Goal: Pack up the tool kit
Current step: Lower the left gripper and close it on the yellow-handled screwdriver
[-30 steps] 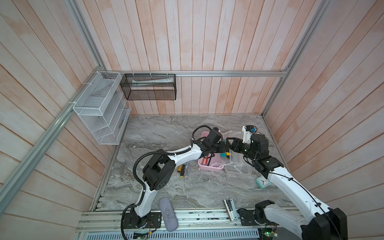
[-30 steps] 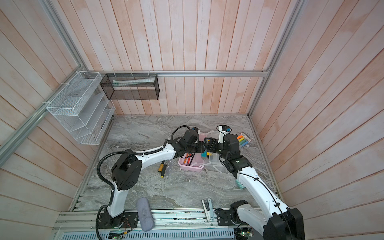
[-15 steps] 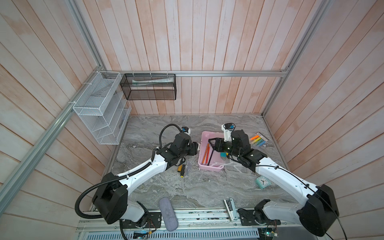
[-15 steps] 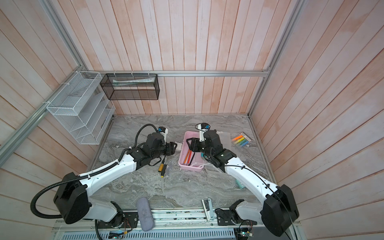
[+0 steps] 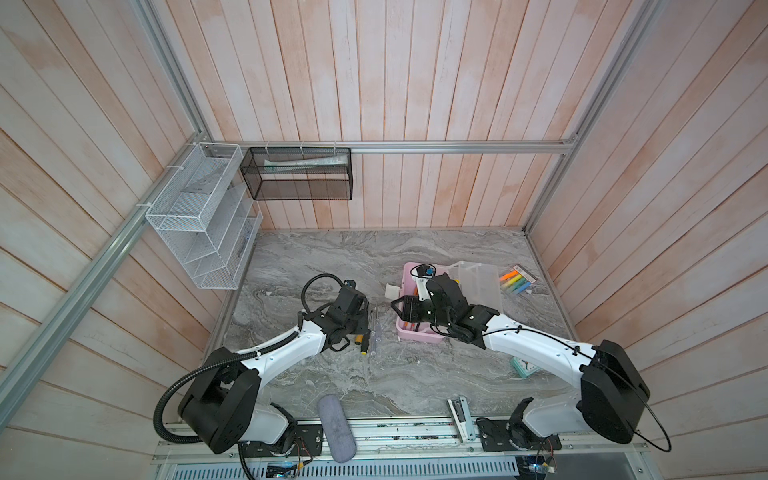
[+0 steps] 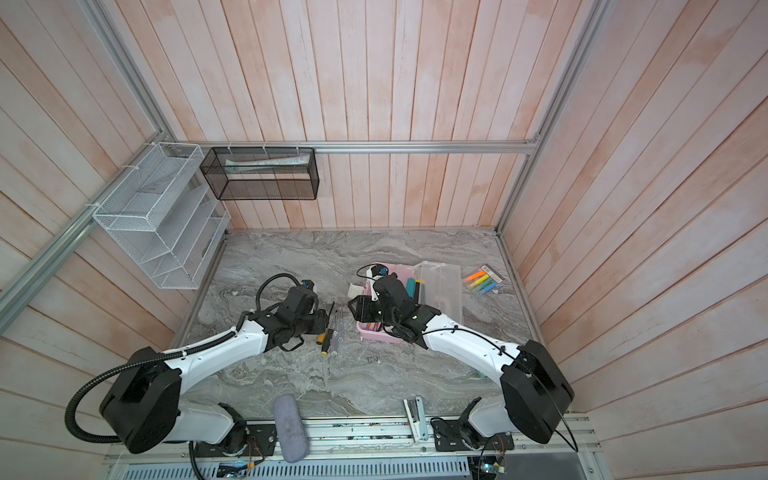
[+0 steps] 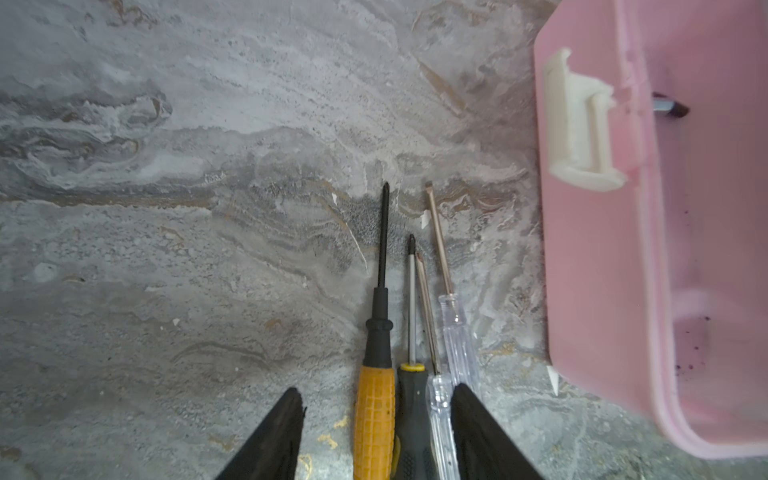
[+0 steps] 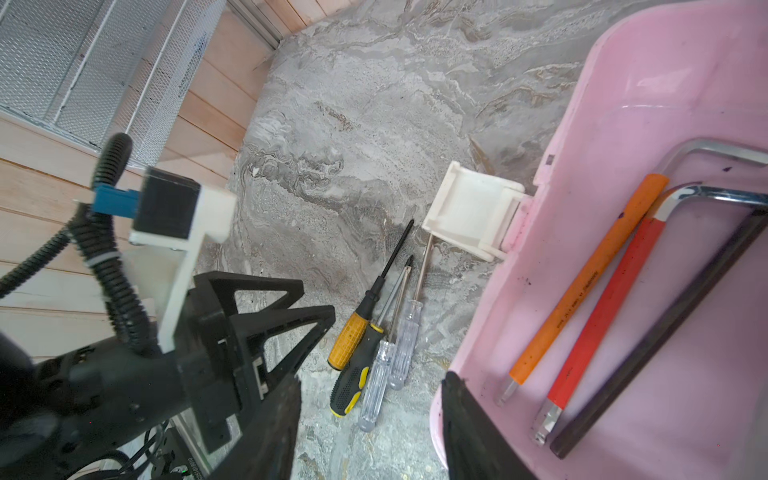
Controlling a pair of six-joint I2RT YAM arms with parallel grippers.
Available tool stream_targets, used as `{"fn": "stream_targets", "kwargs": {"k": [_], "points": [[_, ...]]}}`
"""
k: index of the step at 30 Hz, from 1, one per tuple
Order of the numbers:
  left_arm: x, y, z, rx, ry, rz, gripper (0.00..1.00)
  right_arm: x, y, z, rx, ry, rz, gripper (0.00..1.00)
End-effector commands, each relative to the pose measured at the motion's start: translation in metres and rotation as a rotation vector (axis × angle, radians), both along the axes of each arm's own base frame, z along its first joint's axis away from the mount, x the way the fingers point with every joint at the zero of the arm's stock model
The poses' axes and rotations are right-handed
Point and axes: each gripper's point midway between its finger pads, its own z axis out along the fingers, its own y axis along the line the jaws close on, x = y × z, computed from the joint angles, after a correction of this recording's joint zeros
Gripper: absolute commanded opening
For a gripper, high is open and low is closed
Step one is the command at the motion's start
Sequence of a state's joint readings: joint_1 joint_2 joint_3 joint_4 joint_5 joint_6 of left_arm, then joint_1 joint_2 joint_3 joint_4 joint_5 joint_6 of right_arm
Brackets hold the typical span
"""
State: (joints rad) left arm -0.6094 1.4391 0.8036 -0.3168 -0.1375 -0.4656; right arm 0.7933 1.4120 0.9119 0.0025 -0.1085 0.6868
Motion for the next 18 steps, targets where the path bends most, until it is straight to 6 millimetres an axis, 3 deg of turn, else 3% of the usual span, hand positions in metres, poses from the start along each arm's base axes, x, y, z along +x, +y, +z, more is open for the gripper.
{"fn": "stream_targets", "kwargs": {"k": [1, 18], "points": [[0.001, 0.002, -0.012, 0.023, 0.02, 0.005, 0.56, 0.0, 0.0, -0.009, -0.001, 0.014, -0.02, 0.54], [-0.002, -0.003, -0.043, 0.029, 0.089, 0.002, 0.44, 0.0, -0.001, -0.021, -0.014, 0.024, -0.02, 0.54]]}}
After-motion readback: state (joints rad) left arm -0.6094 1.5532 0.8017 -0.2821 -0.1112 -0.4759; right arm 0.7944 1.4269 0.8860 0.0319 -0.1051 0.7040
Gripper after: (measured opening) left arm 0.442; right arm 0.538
